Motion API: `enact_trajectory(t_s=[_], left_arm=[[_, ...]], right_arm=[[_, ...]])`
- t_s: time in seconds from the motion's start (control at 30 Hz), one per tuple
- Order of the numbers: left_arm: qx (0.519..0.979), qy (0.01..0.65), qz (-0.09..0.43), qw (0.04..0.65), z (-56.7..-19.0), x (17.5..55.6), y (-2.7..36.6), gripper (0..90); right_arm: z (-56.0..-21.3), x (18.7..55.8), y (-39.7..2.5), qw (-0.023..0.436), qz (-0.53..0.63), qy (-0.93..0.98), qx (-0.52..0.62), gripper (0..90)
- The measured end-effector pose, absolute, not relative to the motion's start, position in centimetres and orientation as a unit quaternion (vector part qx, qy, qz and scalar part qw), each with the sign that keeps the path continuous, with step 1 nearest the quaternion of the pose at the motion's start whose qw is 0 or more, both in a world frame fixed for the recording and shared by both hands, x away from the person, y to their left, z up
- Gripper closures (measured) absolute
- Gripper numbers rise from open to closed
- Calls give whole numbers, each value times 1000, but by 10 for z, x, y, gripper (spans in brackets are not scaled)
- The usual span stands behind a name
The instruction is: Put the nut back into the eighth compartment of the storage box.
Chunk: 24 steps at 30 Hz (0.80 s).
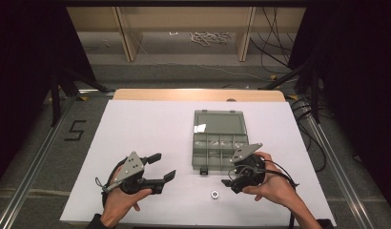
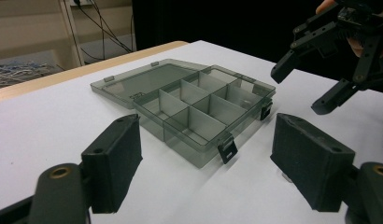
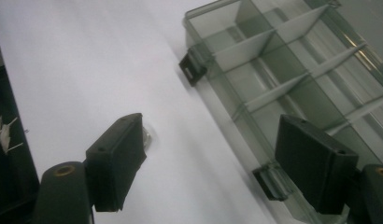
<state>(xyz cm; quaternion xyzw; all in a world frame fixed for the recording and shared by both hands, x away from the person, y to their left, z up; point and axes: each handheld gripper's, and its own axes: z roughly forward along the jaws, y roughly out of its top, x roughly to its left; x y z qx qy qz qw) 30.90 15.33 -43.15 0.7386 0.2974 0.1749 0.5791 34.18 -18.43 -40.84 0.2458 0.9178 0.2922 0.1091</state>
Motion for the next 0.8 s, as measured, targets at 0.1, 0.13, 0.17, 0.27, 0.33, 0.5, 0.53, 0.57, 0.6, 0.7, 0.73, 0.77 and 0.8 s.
enact_trajectory(t_s=[0.1,0.13,0.17,0.27,0.33,0.5,0.53,0.57,0.6,0.7,0.73,0.77,0.8], left_arm=[[742,290,179,577,-431,310,154,234],[743,292,180,574,-431,310,154,234],[743,292,180,574,-431,310,154,234],[744,291,180,574,-431,310,154,234],[740,301,176,575,-431,308,153,234],[745,292,180,573,-431,309,154,234],[746,288,182,572,-431,310,154,234],[746,290,181,572,-431,310,154,234],[744,293,180,573,-431,309,154,234],[747,287,183,571,-431,310,154,234],[746,288,182,572,-431,310,154,234],[746,289,180,573,-431,310,154,234],[745,291,180,573,-431,310,153,234]], right_arm=[[-411,339,-180,108,291,920,238,247],[-411,339,-179,98,287,924,234,247],[-413,338,-177,99,287,925,230,247],[-418,336,-173,96,281,929,219,247],[-421,335,-170,91,274,934,209,250],[-429,332,-162,84,265,941,191,264],[-431,332,-160,82,264,942,188,271],[-432,331,-159,81,261,944,185,276],[-434,331,-157,79,259,946,180,279],[-438,330,-153,74,244,951,174,305],[-439,329,-152,71,238,952,177,307],[-441,329,-151,71,237,953,173,319],[-443,329,-150,69,233,956,165,337]])
